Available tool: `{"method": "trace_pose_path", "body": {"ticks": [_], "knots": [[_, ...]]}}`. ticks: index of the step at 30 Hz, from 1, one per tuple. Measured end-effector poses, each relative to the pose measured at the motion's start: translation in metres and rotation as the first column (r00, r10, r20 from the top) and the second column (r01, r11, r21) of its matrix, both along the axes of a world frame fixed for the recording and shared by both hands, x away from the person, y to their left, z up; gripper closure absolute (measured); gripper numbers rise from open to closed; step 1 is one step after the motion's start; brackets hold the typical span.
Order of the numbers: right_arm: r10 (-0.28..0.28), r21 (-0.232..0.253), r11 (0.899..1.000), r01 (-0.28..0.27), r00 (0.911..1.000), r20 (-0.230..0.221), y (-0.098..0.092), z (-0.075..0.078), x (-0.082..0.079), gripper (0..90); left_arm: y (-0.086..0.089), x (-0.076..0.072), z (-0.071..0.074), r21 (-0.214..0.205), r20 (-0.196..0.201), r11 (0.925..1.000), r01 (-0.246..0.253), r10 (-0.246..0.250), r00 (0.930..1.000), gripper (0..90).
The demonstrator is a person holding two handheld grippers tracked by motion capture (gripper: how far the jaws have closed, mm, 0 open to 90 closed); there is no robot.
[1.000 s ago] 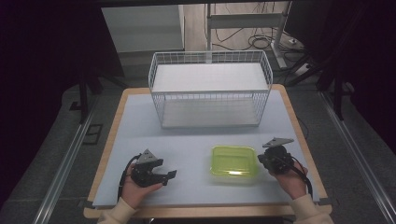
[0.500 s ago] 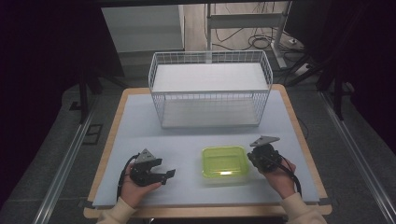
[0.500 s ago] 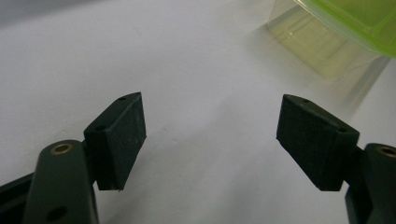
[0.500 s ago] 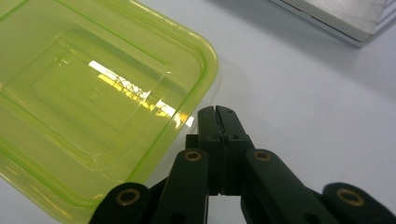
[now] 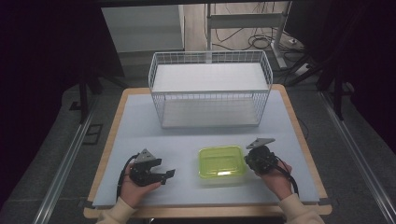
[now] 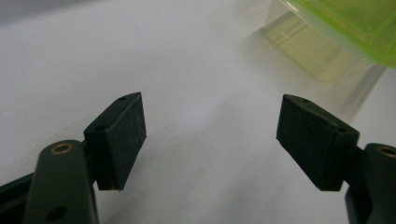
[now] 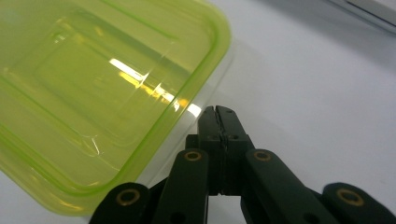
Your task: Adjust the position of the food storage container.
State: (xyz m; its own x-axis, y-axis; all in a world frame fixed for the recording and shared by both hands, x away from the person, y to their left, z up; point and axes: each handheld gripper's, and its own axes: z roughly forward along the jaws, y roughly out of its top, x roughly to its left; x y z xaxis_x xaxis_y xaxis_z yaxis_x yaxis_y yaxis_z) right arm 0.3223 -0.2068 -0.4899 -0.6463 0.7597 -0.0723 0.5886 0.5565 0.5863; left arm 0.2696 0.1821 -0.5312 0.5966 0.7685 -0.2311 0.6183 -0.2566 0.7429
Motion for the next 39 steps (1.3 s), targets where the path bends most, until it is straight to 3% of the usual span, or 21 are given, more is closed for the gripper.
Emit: {"method": "trace_pose_path", "body": {"ticks": [16,23,31,32,33,34,39], "knots": [[0.073,-0.021,0.997,-0.073,0.9973,-0.011,0.035,-0.01,0.0,90.0,0.0,0.0,0.0,0.003,-0.001,1.0,-0.001,0.001,1.0,23.8],[0.076,-0.03,0.997,-0.076,0.9971,-0.007,0.033,-0.012,0.002,90.0,0.0,0.0,-0.001,0.004,0.001,1.0,-0.004,0.004,1.0,23.8],[0.023,0.035,0.999,-0.024,0.9996,0.016,0.006,-0.003,0.003,90.0,0.004,0.0,0.0,-0.01,-0.002,0.9998,-0.016,0.016,0.9999,23.8],[0.012,0.076,0.997,-0.014,0.9996,0.027,-0.004,0.001,0.003,90.0,0.005,0.0,0.001,-0.013,-0.003,0.9998,-0.017,0.017,0.9999,23.7],[0.012,0.076,0.997,-0.014,0.9996,0.027,-0.004,0.001,0.003,90.0,0.006,0.001,0.001,-0.016,-0.004,0.9997,-0.02,0.02,0.9998,23.7],[0.007,0.115,0.993,-0.01,0.9997,0.025,-0.015,0.003,0.003,89.2,0.007,0.0,0.0,-0.014,-0.008,0.9996,-0.023,0.023,0.9997,23.8],[-0.003,0.205,0.979,0.001,1.0,0.008,-0.033,0.007,0.002,87.5,0.011,-0.006,0.001,-0.016,-0.008,0.9988,-0.045,0.045,0.9989,23.8]]}}
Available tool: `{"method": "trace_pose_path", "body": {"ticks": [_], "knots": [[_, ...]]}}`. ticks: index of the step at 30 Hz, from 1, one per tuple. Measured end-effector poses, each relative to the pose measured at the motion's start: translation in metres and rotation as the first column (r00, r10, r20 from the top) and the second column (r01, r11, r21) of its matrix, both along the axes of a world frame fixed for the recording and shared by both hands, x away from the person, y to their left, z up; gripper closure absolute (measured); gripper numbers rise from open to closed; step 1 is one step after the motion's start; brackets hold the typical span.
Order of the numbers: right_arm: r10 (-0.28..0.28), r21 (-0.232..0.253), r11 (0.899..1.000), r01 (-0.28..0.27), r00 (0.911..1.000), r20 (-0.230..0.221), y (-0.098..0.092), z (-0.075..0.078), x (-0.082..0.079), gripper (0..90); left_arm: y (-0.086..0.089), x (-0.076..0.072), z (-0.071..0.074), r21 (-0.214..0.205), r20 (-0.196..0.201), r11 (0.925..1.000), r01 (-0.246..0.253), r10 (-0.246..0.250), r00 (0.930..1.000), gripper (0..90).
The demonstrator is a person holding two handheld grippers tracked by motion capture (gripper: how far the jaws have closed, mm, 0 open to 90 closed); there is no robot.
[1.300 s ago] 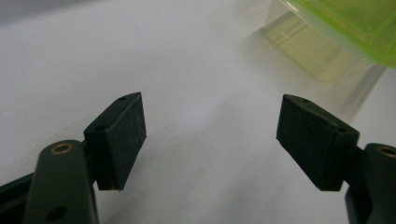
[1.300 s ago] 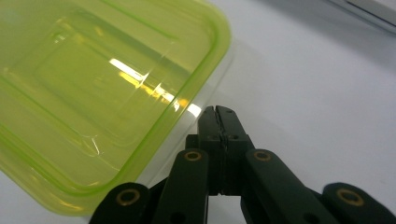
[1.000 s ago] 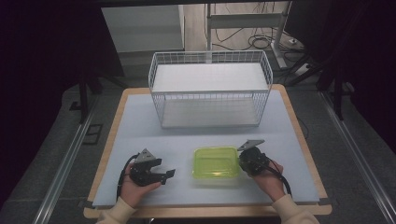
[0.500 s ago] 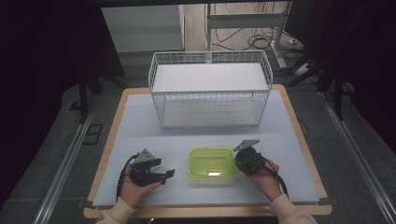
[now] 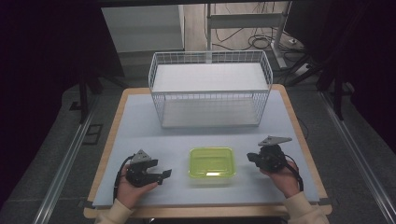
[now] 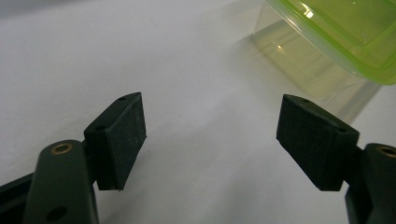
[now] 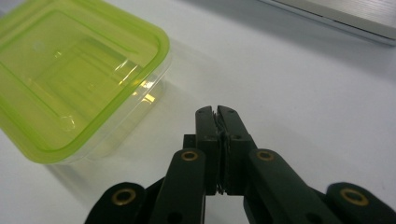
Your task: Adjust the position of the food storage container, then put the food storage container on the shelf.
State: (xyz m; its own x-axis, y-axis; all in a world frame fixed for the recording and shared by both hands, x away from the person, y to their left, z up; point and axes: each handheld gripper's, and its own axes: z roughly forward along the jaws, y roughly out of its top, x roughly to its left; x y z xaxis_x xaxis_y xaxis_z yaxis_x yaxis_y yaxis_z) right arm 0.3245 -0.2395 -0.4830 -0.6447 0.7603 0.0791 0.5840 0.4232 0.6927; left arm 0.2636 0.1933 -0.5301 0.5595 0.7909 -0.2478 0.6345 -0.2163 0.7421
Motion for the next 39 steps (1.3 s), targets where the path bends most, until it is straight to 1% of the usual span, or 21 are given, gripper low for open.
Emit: {"method": "trace_pose_path", "body": {"ticks": [3,5,8,11,12,13,14,15,16,17,20,21,27,29,31,33,34,36,37,38,39], "knots": [[0.007,0.043,0.999,-0.007,0.9999,-0.009,-0.007,0.002,-0.001,81.8,0.001,-0.002,0.003,-0.02,0.001,0.9998,-0.008,0.008,1.0,23.7],[0.02,0.079,0.997,-0.02,0.9998,-0.005,-0.01,0.002,-0.002,69.5,0.002,-0.002,0.003,-0.025,-0.012,0.9997,-0.007,0.007,0.9999,23.7],[0.031,0.111,0.993,-0.03,0.9995,-0.01,-0.011,0.002,-0.002,49.7,0.002,0.0,0.011,-0.064,-0.038,0.9979,-0.003,0.0,0.9993,23.8],[0.028,0.136,0.99,-0.026,0.9995,-0.015,-0.01,0.003,-0.002,41.7,0.001,0.001,0.021,-0.082,-0.044,0.9966,-0.002,-0.002,0.999,23.9],[0.027,0.15,0.988,-0.024,0.9994,-0.02,-0.01,0.003,-0.002,41.3,0.001,0.002,0.023,-0.1,-0.056,0.995,-0.005,0.0,0.9984,23.9],[0.027,0.15,0.988,-0.024,0.9994,-0.02,-0.01,0.003,-0.002,41.3,0.001,0.002,0.023,-0.1,-0.056,0.995,-0.005,0.0,0.9984,23.9],[0.043,0.17,0.985,-0.037,0.9987,-0.028,-0.01,0.003,-0.002,41.0,0.002,0.003,0.023,-0.121,-0.075,0.9926,-0.012,0.003,0.9972,23.9],[0.042,0.175,0.984,-0.035,0.9986,-0.033,-0.011,0.004,-0.002,39.7,0.001,0.006,0.021,-0.161,-0.121,0.9867,-0.023,0.004,0.9927,23.9],[0.042,0.175,0.984,-0.035,0.9986,-0.033,-0.011,0.004,-0.002,39.7,0.001,0.006,0.021,-0.161,-0.121,0.9867,-0.023,0.004,0.9927,23.9],[0.035,0.194,0.981,-0.026,0.9985,-0.042,-0.011,0.004,-0.002,37.9,0.0,0.008,0.02,-0.175,-0.142,0.9842,-0.029,0.004,0.9899,23.9],[0.029,0.203,0.979,-0.02,0.9986,-0.044,-0.012,0.004,-0.001,37.4,-0.001,0.009,0.021,-0.178,-0.148,0.9835,-0.031,0.005,0.9889,23.9],[0.03,0.218,0.976,-0.016,0.9977,-0.06,-0.011,0.004,0.0,38.1,-0.002,0.011,0.021,-0.18,-0.154,0.9832,-0.034,0.006,0.9881,24.0],[0.039,0.25,0.968,-0.016,0.9955,-0.086,-0.008,0.002,0.006,38.3,-0.005,0.015,0.02,-0.207,-0.185,0.9771,-0.047,0.008,0.9826,24.3],[0.038,0.266,0.964,-0.01,0.9943,-0.1,-0.002,0.0,0.008,38.7,-0.012,0.017,0.02,-0.222,-0.191,0.9744,-0.033,-0.01,0.9816,26.0],[0.034,0.279,0.96,-0.002,0.9933,-0.111,0.002,0.0,0.008,38.9,-0.018,0.021,0.019,-0.237,-0.205,0.9713,-0.024,-0.026,0.9784,27.3],[0.031,0.281,0.96,0.002,0.9933,-0.112,0.007,0.001,0.008,39.1,-0.02,0.023,0.018,-0.24,-0.212,0.9707,-0.015,-0.038,0.9765,28.4],[0.031,0.281,0.96,0.002,0.9929,-0.114,0.009,0.001,0.008,39.2,-0.024,0.026,0.017,-0.252,-0.227,0.9676,-0.006,-0.053,0.9725,28.9],[0.034,0.284,0.959,0.001,0.9923,-0.119,0.01,0.001,0.008,39.4,-0.025,0.027,0.016,-0.259,-0.232,0.9658,-0.009,-0.053,0.9713,30.1],[0.03,0.278,0.961,0.008,0.9907,-0.133,0.012,-0.001,0.008,40.1,-0.026,0.031,0.015,-0.275,-0.238,0.961,-0.026,-0.042,0.9703,31.4],[0.03,0.278,0.961,0.008,0.9907,-0.133,0.012,-0.001,0.008,40.1,-0.026,0.031,0.015,-0.275,-0.238,0.961,-0.026,-0.042,0.9703,32.1],[0.03,0.281,0.959,0.014,0.9885,-0.148,0.013,-0.004,0.008,40.8,-0.027,0.035,0.012,-0.298,-0.253,0.9543,-0.029,-0.05,0.9662,33.2]]}}
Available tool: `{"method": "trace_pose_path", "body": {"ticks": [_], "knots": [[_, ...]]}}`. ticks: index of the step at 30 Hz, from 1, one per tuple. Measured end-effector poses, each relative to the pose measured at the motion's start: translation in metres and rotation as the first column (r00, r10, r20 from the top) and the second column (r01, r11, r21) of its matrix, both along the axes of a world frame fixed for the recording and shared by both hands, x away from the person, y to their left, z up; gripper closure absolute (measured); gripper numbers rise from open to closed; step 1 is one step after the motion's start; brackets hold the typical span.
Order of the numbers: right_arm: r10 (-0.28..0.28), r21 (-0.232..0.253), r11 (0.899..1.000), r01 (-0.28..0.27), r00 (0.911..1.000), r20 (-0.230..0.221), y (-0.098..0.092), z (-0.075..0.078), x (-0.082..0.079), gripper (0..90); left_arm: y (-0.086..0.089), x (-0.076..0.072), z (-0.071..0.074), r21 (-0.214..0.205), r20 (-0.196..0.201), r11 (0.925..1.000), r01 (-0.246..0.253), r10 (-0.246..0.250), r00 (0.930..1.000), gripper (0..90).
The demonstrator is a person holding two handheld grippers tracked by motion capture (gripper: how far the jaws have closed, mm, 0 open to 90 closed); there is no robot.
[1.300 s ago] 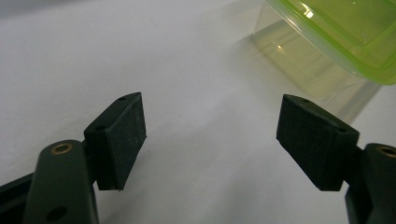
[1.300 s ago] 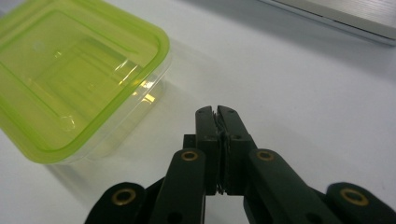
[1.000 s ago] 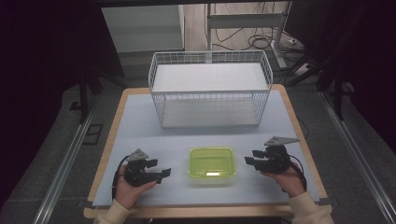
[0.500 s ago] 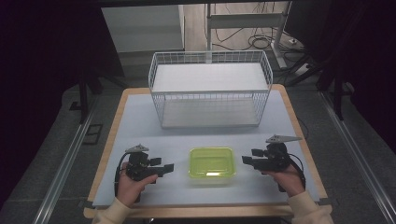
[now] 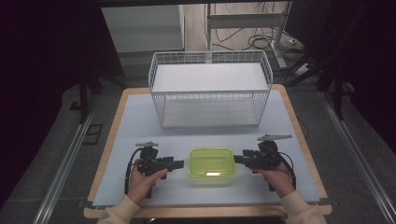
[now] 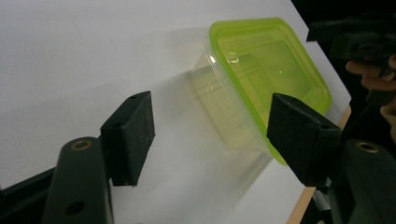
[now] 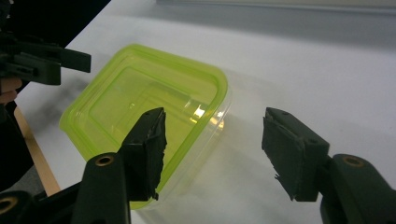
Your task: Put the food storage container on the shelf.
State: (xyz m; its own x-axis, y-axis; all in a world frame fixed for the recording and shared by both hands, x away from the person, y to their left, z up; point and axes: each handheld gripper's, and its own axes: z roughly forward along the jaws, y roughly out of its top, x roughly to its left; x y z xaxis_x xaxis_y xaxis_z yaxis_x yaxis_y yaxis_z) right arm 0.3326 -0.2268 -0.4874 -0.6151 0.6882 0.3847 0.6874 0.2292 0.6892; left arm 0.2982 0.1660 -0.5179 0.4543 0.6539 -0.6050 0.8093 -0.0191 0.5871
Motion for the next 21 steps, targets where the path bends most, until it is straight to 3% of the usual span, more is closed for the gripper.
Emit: {"method": "trace_pose_path", "body": {"ticks": [2,11,14,17,18,21], "knots": [[0.002,0.006,1.0,-0.002,0.9998,-0.018,0.001,-0.002,0.0,41.5,-0.002,0.002,-0.002,-0.023,-0.01,0.9997,0.004,-0.004,0.9999,34.8],[0.023,0.027,0.999,-0.021,0.9975,-0.066,0.005,-0.009,0.001,48.7,-0.018,0.012,-0.005,-0.056,-0.035,0.9978,0.035,-0.037,0.9987,42.1],[0.034,0.04,0.999,-0.031,0.9947,-0.097,0.009,-0.013,0.003,53.1,-0.022,0.016,-0.01,-0.096,-0.065,0.9943,0.048,-0.055,0.9964,50.4],[0.039,0.044,0.998,-0.034,0.9927,-0.114,0.01,-0.015,0.004,58.5,-0.024,0.016,-0.012,-0.102,-0.07,0.9932,0.055,-0.063,0.9956,59.9],[0.057,0.045,0.998,-0.051,0.9885,-0.14,0.013,-0.018,0.004,63.8,-0.026,0.016,-0.014,-0.115,-0.077,0.9906,0.073,-0.082,0.9936,63.6],[0.056,0.049,0.998,-0.049,0.9858,-0.158,0.015,-0.019,0.004,65.1,-0.028,0.015,-0.016,-0.118,-0.088,0.9896,0.082,-0.093,0.9918,68.8]]}}
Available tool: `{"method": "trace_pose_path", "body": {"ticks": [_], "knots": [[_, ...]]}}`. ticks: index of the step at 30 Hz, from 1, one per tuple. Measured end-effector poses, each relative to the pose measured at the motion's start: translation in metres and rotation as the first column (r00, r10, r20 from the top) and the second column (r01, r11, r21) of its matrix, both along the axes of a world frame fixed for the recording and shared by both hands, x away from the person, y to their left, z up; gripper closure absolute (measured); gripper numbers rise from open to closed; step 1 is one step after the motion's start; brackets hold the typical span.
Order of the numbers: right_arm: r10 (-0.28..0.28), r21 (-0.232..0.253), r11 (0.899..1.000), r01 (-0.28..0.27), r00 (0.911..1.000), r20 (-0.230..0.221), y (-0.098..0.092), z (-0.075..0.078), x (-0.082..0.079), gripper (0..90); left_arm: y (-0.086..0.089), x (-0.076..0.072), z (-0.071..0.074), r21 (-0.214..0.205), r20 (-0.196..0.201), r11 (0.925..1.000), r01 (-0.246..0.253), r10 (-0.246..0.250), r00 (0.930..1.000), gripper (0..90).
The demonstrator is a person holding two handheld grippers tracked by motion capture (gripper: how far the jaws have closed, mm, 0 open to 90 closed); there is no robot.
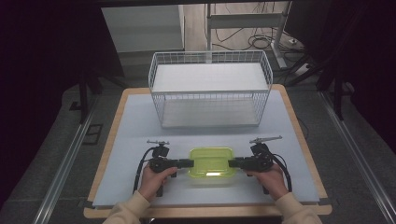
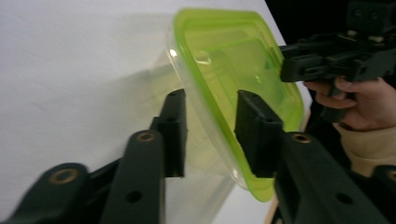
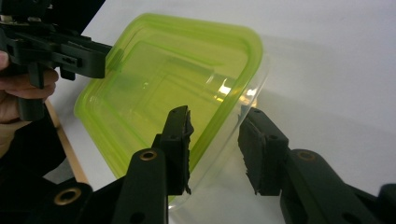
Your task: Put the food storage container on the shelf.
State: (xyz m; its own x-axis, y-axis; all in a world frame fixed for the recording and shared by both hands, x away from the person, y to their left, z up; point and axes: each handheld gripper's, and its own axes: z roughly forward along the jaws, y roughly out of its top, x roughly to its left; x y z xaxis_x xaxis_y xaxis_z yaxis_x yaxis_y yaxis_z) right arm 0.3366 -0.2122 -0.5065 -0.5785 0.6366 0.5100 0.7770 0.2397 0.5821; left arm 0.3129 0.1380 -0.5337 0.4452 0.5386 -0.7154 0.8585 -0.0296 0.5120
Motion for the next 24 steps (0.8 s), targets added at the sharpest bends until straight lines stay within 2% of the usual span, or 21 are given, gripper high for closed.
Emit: {"method": "trace_pose_path", "body": {"ticks": [3,5,9,12,15,21,24], "knots": [[-0.011,0.025,1.0,0.012,0.9997,-0.022,-0.002,-0.001,0.0,68.2,0.001,-0.001,-0.001,-0.014,-0.002,0.9999,0.006,-0.006,1.0,72.0],[-0.038,0.065,0.997,0.041,0.9978,-0.055,-0.004,-0.004,-0.002,70.7,0.001,-0.003,0.0,-0.021,-0.001,0.9998,0.0,0.0,1.0,72.9],[-0.057,0.079,0.995,0.061,0.9965,-0.062,-0.006,0.0,-0.004,74.8,0.001,-0.007,0.005,-0.037,0.023,0.9993,-0.011,0.011,0.9997,75.7],[-0.07,0.101,0.992,0.076,0.9956,-0.063,-0.008,0.002,-0.005,77.7,0.002,-0.009,0.007,-0.044,0.034,0.999,-0.01,0.012,0.9994,78.3],[-0.084,0.122,0.988,0.091,0.9946,-0.061,-0.011,0.004,-0.007,80.8,0.0,-0.013,0.012,-0.039,0.066,0.9991,-0.013,0.015,0.9977,81.6],[-0.088,0.118,0.989,0.092,0.9952,-0.044,-0.012,0.008,-0.01,80.9,0.0,-0.016,0.015,-0.041,0.079,0.999,-0.015,0.018,0.9967,81.9],[-0.089,0.124,0.988,0.091,0.9958,-0.02,-0.011,0.014,-0.012,80.8,0.001,-0.017,0.019,-0.048,0.089,0.9988,-0.014,0.018,0.9958,81.9]]}}
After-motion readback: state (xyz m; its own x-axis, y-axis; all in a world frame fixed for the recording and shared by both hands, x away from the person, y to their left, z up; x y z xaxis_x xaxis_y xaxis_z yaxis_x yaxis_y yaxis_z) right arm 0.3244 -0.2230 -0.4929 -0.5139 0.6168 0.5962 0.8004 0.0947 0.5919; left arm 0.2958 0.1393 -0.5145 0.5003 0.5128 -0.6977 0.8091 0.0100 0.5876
